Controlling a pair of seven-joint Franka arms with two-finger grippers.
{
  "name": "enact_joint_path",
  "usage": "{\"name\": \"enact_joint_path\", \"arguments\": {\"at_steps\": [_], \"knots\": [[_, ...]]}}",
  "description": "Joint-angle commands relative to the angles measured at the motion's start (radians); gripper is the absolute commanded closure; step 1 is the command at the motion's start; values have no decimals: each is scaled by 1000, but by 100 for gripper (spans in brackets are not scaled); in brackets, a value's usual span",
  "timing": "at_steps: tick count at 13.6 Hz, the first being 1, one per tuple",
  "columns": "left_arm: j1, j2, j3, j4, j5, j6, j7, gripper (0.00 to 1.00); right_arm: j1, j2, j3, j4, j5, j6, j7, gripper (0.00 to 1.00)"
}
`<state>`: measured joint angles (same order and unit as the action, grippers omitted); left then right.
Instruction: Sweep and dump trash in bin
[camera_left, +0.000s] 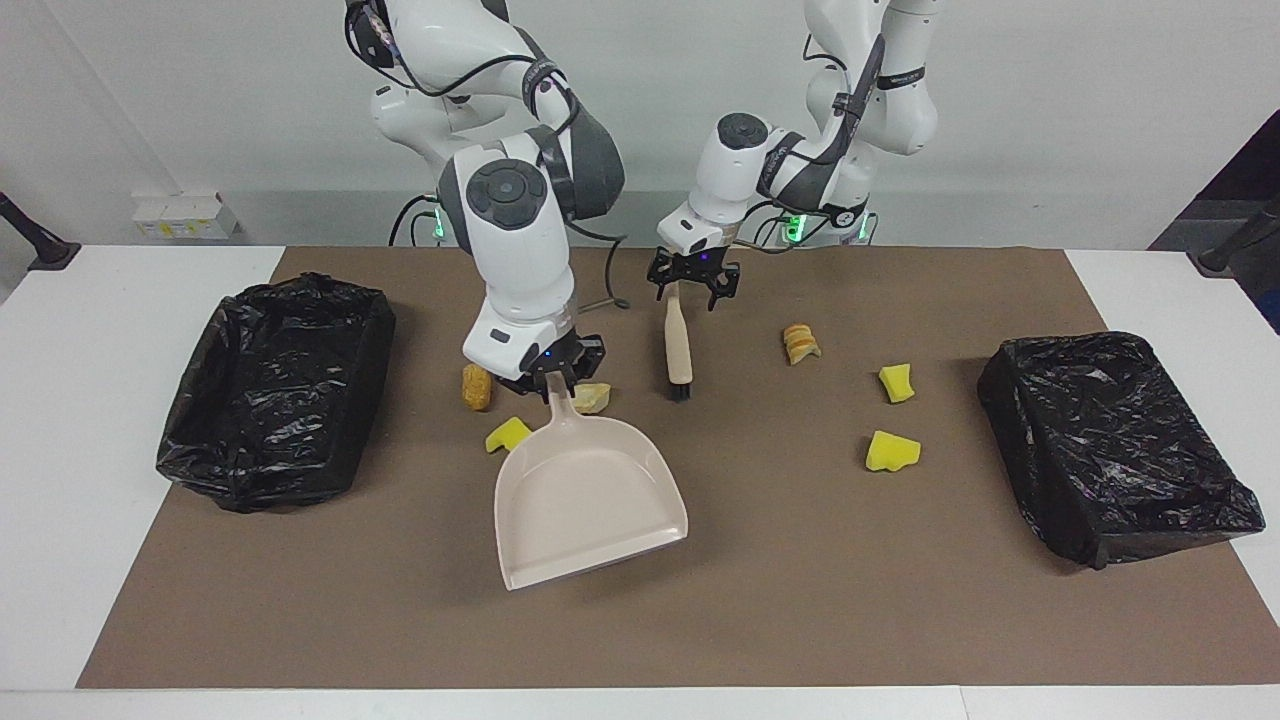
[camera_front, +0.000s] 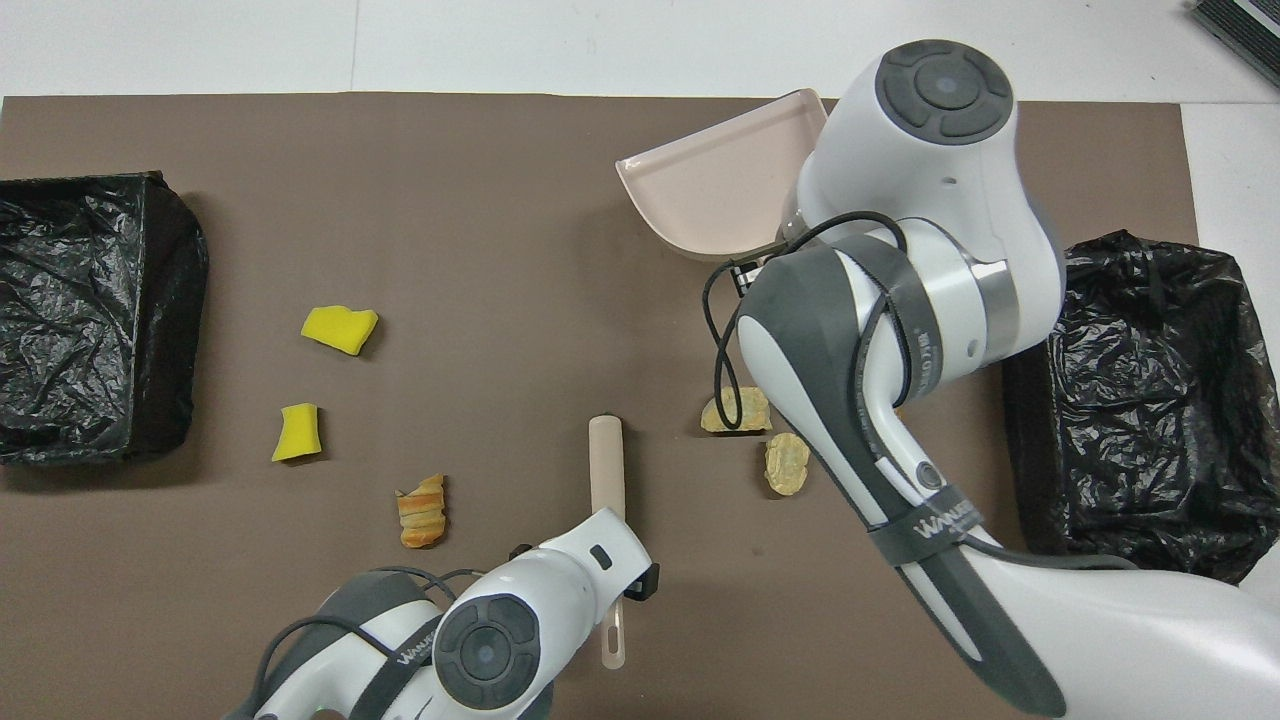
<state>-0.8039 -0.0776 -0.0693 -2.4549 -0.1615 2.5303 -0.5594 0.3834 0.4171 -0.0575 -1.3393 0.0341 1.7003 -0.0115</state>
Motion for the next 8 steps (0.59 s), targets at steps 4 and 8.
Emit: {"name": "enact_joint_path", "arguments": {"at_steps": [4, 8], "knots": [[-41, -7, 5, 8, 4, -70, -45, 100, -125, -18, 18, -63, -22, 9, -534, 100], [-14, -14, 11, 17, 28, -112, -42, 100, -152, -9, 16, -73, -37, 41, -741, 100]]}}
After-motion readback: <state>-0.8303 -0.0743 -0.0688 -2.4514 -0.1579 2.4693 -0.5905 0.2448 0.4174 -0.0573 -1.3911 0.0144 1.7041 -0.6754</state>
